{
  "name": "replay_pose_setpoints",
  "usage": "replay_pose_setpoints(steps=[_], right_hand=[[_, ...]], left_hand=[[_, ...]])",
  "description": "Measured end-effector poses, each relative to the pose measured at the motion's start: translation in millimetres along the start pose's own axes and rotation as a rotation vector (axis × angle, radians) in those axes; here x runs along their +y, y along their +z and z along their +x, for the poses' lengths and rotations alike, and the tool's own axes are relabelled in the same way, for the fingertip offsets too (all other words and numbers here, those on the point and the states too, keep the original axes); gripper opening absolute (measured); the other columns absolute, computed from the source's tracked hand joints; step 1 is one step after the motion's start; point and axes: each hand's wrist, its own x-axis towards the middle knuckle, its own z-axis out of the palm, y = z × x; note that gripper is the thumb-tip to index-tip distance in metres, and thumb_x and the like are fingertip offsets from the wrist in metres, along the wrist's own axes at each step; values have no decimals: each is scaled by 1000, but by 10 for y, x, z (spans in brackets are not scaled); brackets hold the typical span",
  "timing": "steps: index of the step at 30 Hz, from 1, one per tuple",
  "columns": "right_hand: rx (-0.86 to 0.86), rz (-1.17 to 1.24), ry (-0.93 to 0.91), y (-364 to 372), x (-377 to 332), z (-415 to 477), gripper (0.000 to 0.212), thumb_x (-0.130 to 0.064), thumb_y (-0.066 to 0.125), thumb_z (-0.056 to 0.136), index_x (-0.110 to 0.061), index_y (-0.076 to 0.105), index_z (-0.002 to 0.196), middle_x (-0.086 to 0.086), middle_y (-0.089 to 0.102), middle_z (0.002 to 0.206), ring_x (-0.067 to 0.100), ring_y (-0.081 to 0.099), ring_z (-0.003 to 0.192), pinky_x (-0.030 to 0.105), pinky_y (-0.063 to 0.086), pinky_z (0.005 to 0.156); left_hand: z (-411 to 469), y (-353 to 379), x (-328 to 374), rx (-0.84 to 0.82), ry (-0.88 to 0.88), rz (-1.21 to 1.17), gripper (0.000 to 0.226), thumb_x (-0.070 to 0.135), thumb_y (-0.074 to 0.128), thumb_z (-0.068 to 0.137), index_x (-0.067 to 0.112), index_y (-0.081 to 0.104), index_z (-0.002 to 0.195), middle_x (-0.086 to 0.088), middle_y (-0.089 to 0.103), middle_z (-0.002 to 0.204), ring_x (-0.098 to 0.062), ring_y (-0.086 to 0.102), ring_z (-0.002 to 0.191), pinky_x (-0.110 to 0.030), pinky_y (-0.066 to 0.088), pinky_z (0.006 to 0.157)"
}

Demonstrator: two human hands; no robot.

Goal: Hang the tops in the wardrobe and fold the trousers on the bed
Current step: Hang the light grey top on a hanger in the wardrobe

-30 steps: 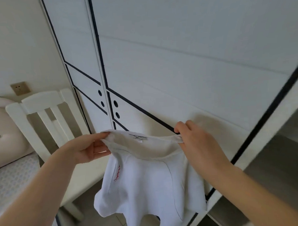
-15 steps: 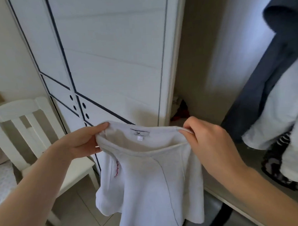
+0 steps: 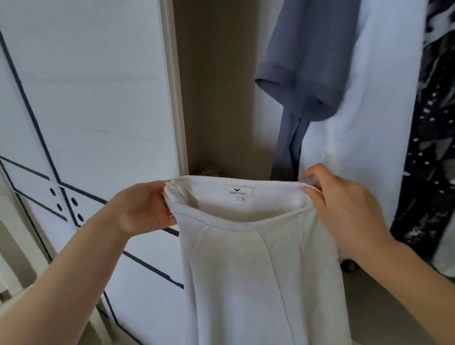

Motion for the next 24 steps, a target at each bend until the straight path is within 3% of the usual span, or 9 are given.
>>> replay_pose_setpoints(steps=[3,5,9,12,15,18,21,24], right_hand=[[17,-66,-4,-171,179,54,32,-39,37,96,-14,56,103,5,63,81,29,60,66,40,50,55],[51,-107,-14,-285,259,83,33,-37,38,96,-11,57,97,6,62,77,30,60,62,40,50,52],[175,-231,-60,-472,336,132,16,-22,64,91,-8,61,85,7,59,67,29,58,57,35,46,40],[199,-312,-77,-593,345,199,18,-7,78,77,-10,60,75,4,55,60,25,54,61,31,42,38],[223,-330,-93,-712,327,324,22,-3,81,71,-10,60,73,3,56,58,26,56,64,34,45,43],[205,-359,-94,-827,245,509,21,-3,79,68,-12,61,74,2,59,60,28,57,70,37,49,53],[217,-336,-158,-921,165,712,8,-17,69,85,-15,61,82,-1,62,68,26,58,80,39,50,65],[229,-308,-240,-1000,95,904,13,-26,54,94,-17,57,85,-4,62,74,23,56,87,37,48,71]], left_hand=[[21,349,177,28,63,180,21,22,64,82,10,66,99,-10,70,97,-25,69,83,-38,59,69],[33,565,291,106,139,295,22,23,69,84,11,68,102,-9,70,99,-25,69,86,-37,58,71],[73,897,505,261,392,608,24,30,68,90,11,68,104,-8,71,100,-25,70,92,-31,58,70],[103,1106,631,361,576,795,22,36,65,92,16,71,89,-4,69,89,-20,66,83,-24,53,61],[129,1265,782,422,769,928,30,40,62,93,14,70,79,-4,66,78,-17,61,74,-22,47,59],[149,1377,1010,424,911,934,35,41,61,94,11,69,78,-8,66,77,-21,62,73,-28,51,63],[176,1491,1272,422,1010,975,32,41,60,94,18,66,72,1,62,69,-15,58,67,-25,46,58],[201,1587,1540,415,1088,1034,27,40,59,95,23,67,76,6,62,72,-10,58,69,-21,40,59]])
